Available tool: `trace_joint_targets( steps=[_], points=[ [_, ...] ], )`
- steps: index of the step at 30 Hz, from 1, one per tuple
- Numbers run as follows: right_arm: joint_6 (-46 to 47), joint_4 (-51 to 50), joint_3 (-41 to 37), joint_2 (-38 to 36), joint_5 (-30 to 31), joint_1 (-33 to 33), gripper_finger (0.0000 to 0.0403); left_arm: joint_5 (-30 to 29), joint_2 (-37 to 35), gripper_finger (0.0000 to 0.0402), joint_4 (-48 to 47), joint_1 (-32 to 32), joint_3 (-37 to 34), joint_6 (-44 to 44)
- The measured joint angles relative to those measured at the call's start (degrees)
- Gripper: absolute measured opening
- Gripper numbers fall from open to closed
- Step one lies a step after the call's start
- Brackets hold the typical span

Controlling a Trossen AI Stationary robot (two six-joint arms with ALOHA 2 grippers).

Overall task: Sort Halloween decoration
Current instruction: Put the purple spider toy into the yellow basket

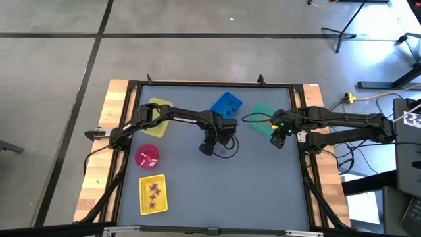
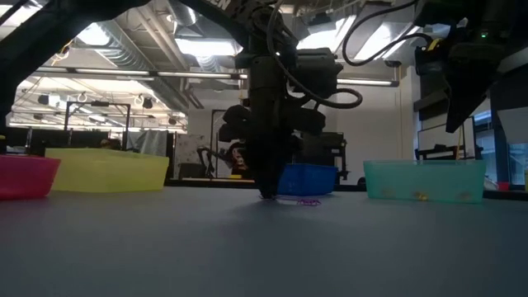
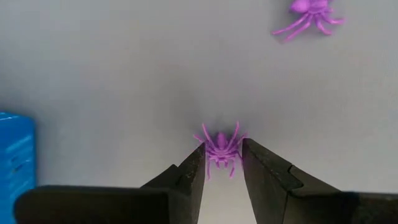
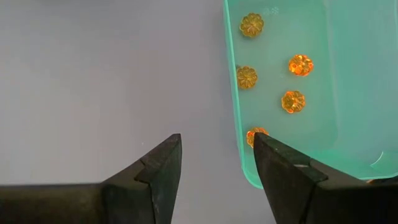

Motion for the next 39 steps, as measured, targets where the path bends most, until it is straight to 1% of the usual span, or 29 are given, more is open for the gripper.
trace_joint_targets(
  steps=[9,15,18,24,27,32,39],
  points=[
    [0.0,0.0,0.0,0.0,0.0,-0.02,0.02,0.66,0.14,0.0092,1.34,0.46,-1.41,0.06],
    [-0.01,-0.01,0.0,0.0,0.0,0.01,0.02,3.26,-0.04,0.0093,2.14,1.54,-2.83,-0.03],
    [-0.02,0.0,0.0,0.0,0.02,0.0,0.02,3.17,-0.06,0.0102,2.47,1.63,-3.19,-0.18],
    [-0.02,-0.02,0.0,0.0,0.0,-0.01,0.02,2.79,0.01,0.0135,4.14,1.65,-3.28,-0.19],
    [-0.02,-0.02,0.0,0.0,0.0,-0.02,0.02,2.81,0.05,0.0141,4.18,1.65,-3.28,-0.1],
    [-0.02,-0.02,0.0,0.0,0.0,0.0,0.02,3.65,0.12,0.0133,4.26,1.67,-3.32,0.03],
    [-0.04,-0.02,0.0,0.0,0.0,-0.01,0.02,3.87,0.12,0.0098,4.25,1.61,-3.39,0.05]
  ],
)
